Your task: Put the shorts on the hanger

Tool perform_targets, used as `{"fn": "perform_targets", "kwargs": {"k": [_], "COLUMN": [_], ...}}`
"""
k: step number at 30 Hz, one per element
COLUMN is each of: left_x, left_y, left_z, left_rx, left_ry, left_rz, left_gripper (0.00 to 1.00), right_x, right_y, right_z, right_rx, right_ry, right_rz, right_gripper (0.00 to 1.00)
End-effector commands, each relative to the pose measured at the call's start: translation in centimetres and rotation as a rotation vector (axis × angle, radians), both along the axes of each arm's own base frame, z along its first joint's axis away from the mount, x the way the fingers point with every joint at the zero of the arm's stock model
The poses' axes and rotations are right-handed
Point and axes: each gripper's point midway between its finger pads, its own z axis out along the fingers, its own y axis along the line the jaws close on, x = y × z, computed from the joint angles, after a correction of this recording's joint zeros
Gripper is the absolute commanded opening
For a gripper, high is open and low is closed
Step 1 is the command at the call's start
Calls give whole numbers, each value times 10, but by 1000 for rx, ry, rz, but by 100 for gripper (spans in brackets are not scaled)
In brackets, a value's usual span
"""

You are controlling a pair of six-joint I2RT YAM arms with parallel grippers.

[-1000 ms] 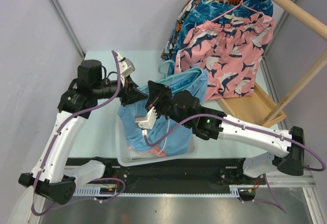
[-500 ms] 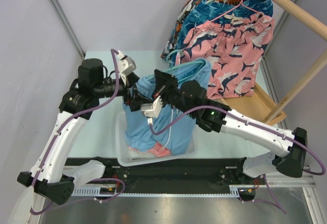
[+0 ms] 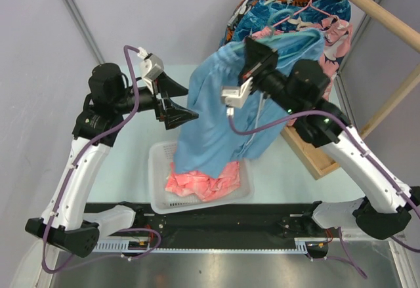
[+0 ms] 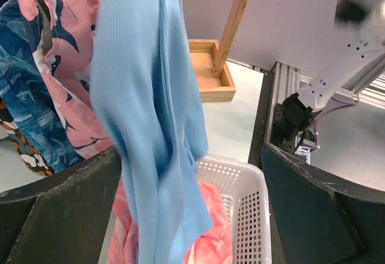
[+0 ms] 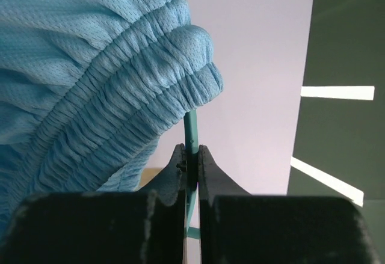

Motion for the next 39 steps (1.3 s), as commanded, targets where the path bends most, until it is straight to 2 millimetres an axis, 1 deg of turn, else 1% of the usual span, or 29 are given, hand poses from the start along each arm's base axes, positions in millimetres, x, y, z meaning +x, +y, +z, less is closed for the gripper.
{"fn": "perform_targets", "kwargs": {"k": [1,3,4,5,6,7,8,9,10,11,12,13,14,15,16,17,18,19,20,21,22,23,25,26,29,32,33,38,39], "left_x": [-3,-3,-3,-3,-3,-3,-3,-2,-3,-3,-4,-4,-5,-6,-5,-5,-5,-4,-4,-4,-4,-3,-2,-1,1,3,3,6,6], "left_y": [0,0,0,0,-1,-1,-1,-2,-2,-2,-3,-3,-3,-3,-3,-2,-3,-2,-2,-2,-2,-2,-2,-2,-2,-1,-1,0,0], "left_z": [18,17,17,17,18,18,18,17,16,16,15,15,14,15,13,12,11,11,10,10,10,9,9,8,6,4,3,0,0], "left_rx": [-31,-30,-29,-31,-32,-33,-34,-32,-33,-32,-32,-34,-33,-35,-34,-33,-33,-31,-30,-30,-28,-28,-26,-25,-20,-11,-9,-3,-2], "left_ry": [-26,-26,-27,-30,-32,-33,-37,-33,-28,-26,-20,-19,-18,-20,-19,-17,-14,-16,-16,-17,-17,-16,-21,-21,-15,-19,-19,-17,-15], "left_rz": [-24,-24,-24,-27,-27,-33,-35,-36,-42,-48,-53,-53,-56,-57,-54,-54,-56,-53,-53,-50,-50,-49,-43,-41,-36,-23,-22,-5,-2], "left_gripper": [100,100,100,100,100,100,100,100,100,100,100,100,100,100,100,100,100,100,100,100,100,100,100,100,100,100,100,100,100], "right_x": [-15,-15,-8,-6,-6,-1,9,13,17,24,27,34,42,41,51,55,56,65,66,71,69,79,84,93,103,114,120,134,138], "right_y": [-53,-60,-73,-78,-79,-87,-107,-109,-116,-136,-139,-144,-161,-164,-170,-175,-186,-190,-189,-195,-196,-197,-202,-202,-201,-199,-200,-202,-202], "right_z": [65,68,68,69,69,67,66,63,64,68,70,70,72,79,78,79,83,82,83,83,92,87,90,85,79,69,63,48,42], "right_rx": [52,54,54,55,52,41,29,10,3,2,-2,1,18,20,15,19,14,14,15,17,20,20,30,31,26,29,34,56,59], "right_ry": [-139,-133,-123,-120,-120,-119,-123,-123,-128,-143,-149,-139,-132,-150,-149,-149,-160,-163,-163,-163,-186,-168,-167,-152,-145,-118,-99,-49,-34], "right_rz": [-22,-13,-40,-43,-16,-25,-70,-35,-39,-83,-68,-72,-103,-84,-91,-90,-92,-93,-73,-79,-73,-64,-61,-50,-31,-10,-8,-8,-7], "right_gripper": [0,0,0,0,0,0,0,0,0,0,0,0,0,0,0,0,0,0,0,0,0,0,0,0,0,0,0,0,0]}}
